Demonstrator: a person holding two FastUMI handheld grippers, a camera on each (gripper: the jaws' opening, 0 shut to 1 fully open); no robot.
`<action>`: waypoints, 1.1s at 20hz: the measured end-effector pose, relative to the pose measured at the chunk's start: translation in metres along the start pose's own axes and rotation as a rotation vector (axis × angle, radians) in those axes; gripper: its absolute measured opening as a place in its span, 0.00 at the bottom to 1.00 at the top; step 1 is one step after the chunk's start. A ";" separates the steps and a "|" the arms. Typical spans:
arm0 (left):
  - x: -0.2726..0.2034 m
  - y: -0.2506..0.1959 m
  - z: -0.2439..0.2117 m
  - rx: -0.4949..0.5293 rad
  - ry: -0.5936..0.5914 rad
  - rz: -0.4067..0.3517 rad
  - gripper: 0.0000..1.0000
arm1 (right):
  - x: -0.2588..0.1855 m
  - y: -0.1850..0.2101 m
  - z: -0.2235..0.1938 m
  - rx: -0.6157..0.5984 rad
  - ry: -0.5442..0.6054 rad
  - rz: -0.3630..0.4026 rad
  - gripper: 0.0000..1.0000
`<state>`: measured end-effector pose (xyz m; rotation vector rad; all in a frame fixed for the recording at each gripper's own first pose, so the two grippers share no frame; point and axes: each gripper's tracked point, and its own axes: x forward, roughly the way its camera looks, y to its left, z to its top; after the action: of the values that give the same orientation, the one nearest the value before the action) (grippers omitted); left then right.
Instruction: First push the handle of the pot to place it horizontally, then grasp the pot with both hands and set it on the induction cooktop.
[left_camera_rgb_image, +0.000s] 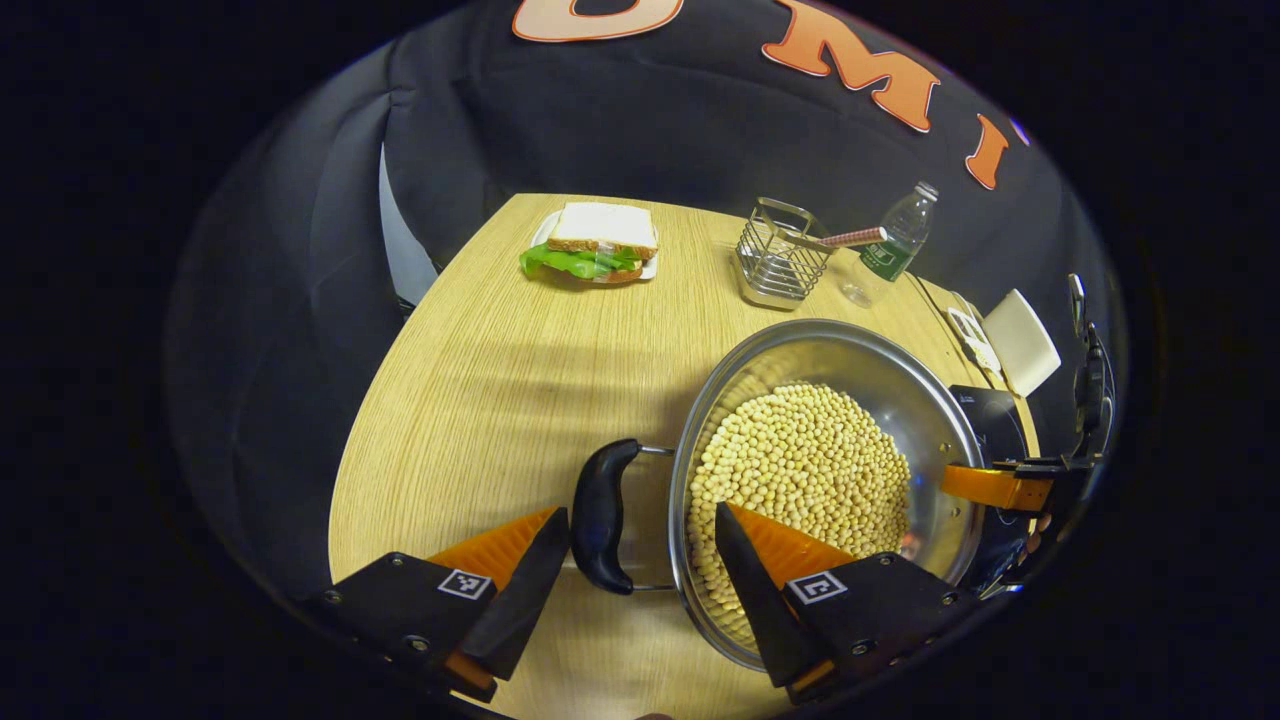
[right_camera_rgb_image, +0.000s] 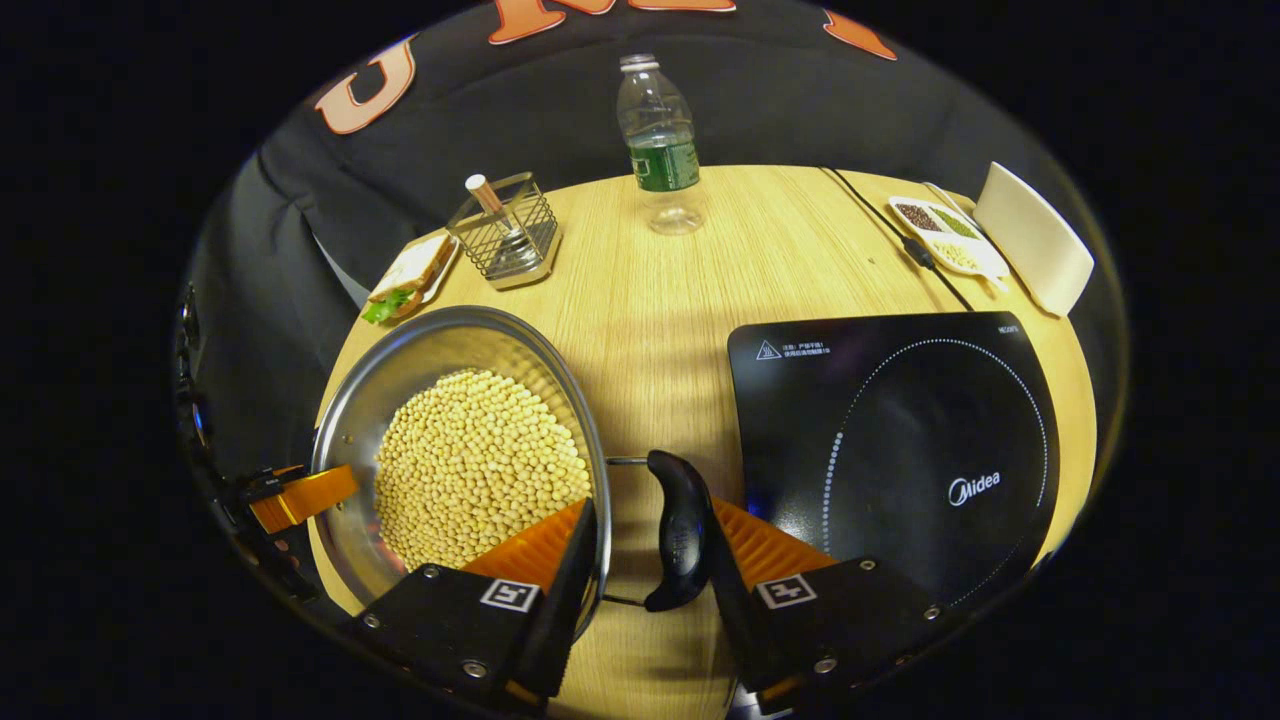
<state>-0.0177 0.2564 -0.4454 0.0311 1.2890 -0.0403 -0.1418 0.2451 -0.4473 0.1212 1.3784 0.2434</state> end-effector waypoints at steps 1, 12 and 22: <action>0.005 0.004 -0.002 0.004 0.006 0.013 0.91 | 0.003 0.000 0.000 0.004 0.003 -0.001 0.64; 0.028 0.011 0.004 -0.063 -0.057 0.032 0.82 | 0.011 -0.003 -0.004 0.004 0.005 -0.017 0.63; 0.029 0.004 0.011 -0.046 -0.084 0.066 0.61 | 0.009 -0.004 0.001 0.016 0.049 -0.011 0.55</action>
<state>0.0011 0.2592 -0.4704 0.0316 1.2034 0.0443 -0.1391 0.2434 -0.4566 0.1214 1.4301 0.2278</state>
